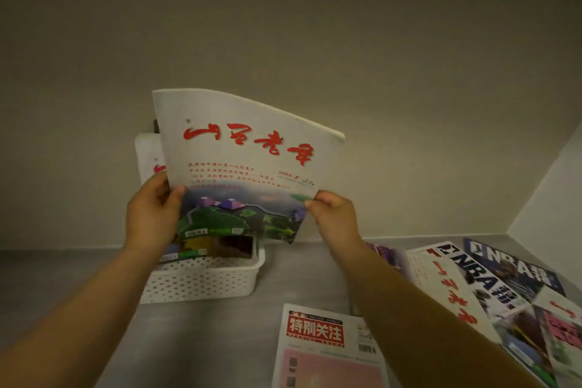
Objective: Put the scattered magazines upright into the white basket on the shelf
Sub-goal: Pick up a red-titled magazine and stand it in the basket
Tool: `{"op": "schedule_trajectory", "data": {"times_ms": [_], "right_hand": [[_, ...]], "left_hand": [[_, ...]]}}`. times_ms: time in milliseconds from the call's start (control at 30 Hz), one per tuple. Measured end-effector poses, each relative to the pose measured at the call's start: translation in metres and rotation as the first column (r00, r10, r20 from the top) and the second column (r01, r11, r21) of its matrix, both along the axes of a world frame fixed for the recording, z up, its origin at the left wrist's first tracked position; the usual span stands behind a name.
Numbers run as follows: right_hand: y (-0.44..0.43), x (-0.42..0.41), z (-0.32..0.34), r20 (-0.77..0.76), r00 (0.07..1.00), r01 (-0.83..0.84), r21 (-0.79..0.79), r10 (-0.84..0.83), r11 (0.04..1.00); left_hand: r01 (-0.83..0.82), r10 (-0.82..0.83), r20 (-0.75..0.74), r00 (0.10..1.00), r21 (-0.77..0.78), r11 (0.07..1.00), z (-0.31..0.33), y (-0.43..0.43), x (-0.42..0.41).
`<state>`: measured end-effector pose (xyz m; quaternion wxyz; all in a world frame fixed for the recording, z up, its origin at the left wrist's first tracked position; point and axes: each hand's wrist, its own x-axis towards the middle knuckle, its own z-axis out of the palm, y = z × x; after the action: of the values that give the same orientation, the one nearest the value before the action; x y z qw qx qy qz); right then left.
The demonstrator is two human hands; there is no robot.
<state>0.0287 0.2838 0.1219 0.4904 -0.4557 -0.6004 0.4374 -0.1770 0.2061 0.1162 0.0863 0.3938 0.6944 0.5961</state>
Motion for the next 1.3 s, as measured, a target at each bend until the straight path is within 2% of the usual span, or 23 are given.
{"op": "schedule_trajectory", "data": {"times_ms": [100,200,333,500,667,733,767,833,900,967,1133,1300], "right_hand": [[0.016,-0.038,-0.006,0.079,0.996,-0.026,-0.004,0.027,1.000],[0.028,-0.064,-0.018,0.122,0.992,-0.028,-0.045,0.033,0.999],[0.041,-0.088,-0.029,0.158,0.987,0.007,-0.038,-0.001,0.999],[0.051,-0.105,-0.044,0.254,0.965,-0.048,-0.045,0.058,0.998],[0.055,-0.109,-0.069,0.388,0.921,-0.002,-0.103,0.042,0.995],[0.055,-0.110,-0.075,0.423,0.905,0.021,-0.158,0.049,0.987],[0.054,-0.110,-0.077,0.427,0.904,0.049,-0.157,0.023,0.986],[0.051,-0.114,-0.081,0.286,0.957,0.105,-0.177,-0.051,0.979],[0.049,-0.123,-0.083,0.056,0.998,0.044,-0.244,-0.032,0.969],[0.052,-0.135,-0.084,-0.050,0.999,-0.032,-0.262,0.020,0.965],[0.061,-0.144,-0.087,0.139,0.986,-0.063,-0.223,0.096,0.973],[0.060,-0.133,-0.089,0.206,0.963,-0.139,-0.179,0.175,0.974]], "left_hand": [[-0.041,0.041,0.015,0.999,-0.003,0.999,-0.002,0.003,-0.034],[-0.053,0.053,0.007,0.999,-0.070,0.996,-0.015,0.008,-0.058],[-0.097,0.106,0.078,0.991,-0.114,0.989,-0.037,0.013,-0.076],[-0.104,0.119,0.104,0.987,-0.141,0.984,-0.052,0.019,-0.096],[-0.091,0.120,0.114,0.986,-0.230,0.969,-0.072,0.030,-0.097],[-0.142,0.176,0.141,0.974,-0.224,0.964,-0.079,0.036,-0.094],[-0.177,0.210,0.142,0.967,-0.217,0.960,-0.080,0.040,-0.093],[-0.200,0.229,0.160,0.960,-0.179,0.963,-0.081,0.050,-0.090],[-0.157,0.181,0.198,0.963,-0.131,0.979,-0.080,0.060,-0.086],[-0.086,0.104,0.211,0.972,-0.093,0.992,-0.080,0.070,-0.083],[-0.016,0.031,0.212,0.977,-0.071,0.997,-0.081,0.079,-0.083],[0.016,0.002,0.197,0.980,-0.088,0.996,-0.083,0.073,-0.086]]}}
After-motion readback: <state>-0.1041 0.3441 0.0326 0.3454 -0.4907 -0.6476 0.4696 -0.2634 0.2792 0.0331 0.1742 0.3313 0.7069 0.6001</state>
